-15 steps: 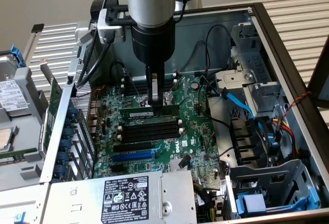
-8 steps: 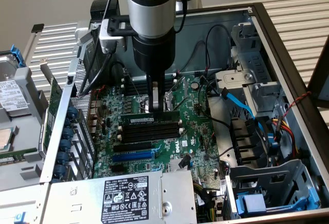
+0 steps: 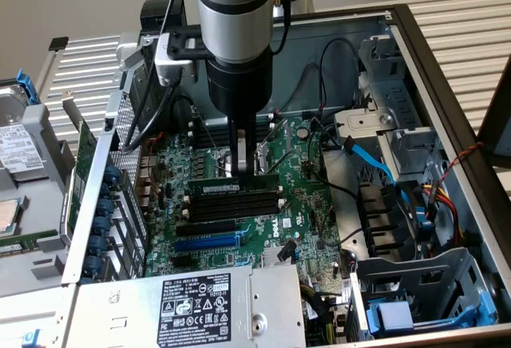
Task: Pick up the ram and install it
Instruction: 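Insert the ram into the slot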
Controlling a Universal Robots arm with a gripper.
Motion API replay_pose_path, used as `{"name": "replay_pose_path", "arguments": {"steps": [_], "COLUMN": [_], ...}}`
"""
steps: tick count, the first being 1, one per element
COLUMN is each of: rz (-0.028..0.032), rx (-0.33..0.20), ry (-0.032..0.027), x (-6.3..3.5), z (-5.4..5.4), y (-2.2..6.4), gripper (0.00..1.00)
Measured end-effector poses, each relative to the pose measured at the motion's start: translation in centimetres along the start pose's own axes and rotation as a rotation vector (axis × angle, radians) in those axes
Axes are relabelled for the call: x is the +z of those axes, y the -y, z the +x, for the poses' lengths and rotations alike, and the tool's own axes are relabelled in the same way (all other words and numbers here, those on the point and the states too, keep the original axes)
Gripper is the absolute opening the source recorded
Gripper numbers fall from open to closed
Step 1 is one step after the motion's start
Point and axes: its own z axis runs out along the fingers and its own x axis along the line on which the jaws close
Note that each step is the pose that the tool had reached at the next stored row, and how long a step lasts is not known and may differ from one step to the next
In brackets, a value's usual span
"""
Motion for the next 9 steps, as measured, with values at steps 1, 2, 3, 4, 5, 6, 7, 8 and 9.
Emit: {"name": "replay_pose_path", "arguments": {"steps": [1,2,3,4,5,6,7,8,9], "rz": [-0.0001,-0.0002,-0.0001,-0.0001,-0.0001,-0.0001,0.0000,0.0000,-0.0001], "rx": [0.000,0.000,0.000,0.000,0.000,0.000,0.000,0.000,0.000], "ry": [-0.0003,-0.0004,-0.0003,-0.0004,-0.0004,-0.0003,0.0000,0.0000,-0.0002], "x": [0.08,0.19,0.32,0.46,0.60,0.73,0.85,0.93,0.96], "z": [0.01,0.02,0.03,0.04,0.06,0.07,0.08,0.09,0.10], "y": [-0.01,-0.05,-0.10,-0.17,-0.24,-0.31,-0.37,-0.39,-0.40], "gripper": [0.12,0.12,0.12,0.12,0.12,0.12,0.12,0.12,0.12]}}
